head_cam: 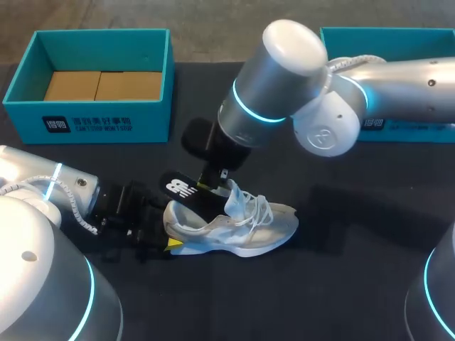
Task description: Take the shoe out of the shoebox, open the shoe tongue, remove and reinsert the insole, then place the shoe into the shoebox
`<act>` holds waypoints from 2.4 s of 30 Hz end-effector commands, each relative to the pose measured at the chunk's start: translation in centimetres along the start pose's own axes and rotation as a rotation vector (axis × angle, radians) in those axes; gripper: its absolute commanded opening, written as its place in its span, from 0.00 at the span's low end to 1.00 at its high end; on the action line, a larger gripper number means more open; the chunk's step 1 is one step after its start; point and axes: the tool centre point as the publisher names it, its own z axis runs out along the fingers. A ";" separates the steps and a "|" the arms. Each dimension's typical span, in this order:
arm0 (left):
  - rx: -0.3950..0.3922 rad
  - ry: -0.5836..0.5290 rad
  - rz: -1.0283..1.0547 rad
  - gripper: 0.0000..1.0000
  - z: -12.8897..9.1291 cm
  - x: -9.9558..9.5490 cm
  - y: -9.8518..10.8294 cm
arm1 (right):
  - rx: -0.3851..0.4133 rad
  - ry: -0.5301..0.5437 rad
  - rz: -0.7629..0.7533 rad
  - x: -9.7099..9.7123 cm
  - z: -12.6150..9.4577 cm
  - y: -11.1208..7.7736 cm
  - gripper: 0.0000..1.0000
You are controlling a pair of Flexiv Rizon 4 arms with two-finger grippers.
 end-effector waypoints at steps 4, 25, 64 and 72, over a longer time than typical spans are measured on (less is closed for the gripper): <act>-0.003 0.000 0.000 0.00 0.3 -0.1 0.2 | 0.010 -0.006 -0.003 0.2 -0.3 0.5 0.00; -0.003 0.000 0.000 0.00 0.3 -0.1 0.2 | 0.025 -0.050 0.017 0.7 -5.6 0.3 0.00; -0.003 0.000 0.000 0.00 0.3 -0.1 0.2 | -0.048 0.089 0.068 0.7 -11.9 -1.9 0.00; -0.003 0.000 0.000 0.00 0.3 -0.1 0.2 | -0.054 0.103 0.045 0.5 -11.1 -1.4 1.00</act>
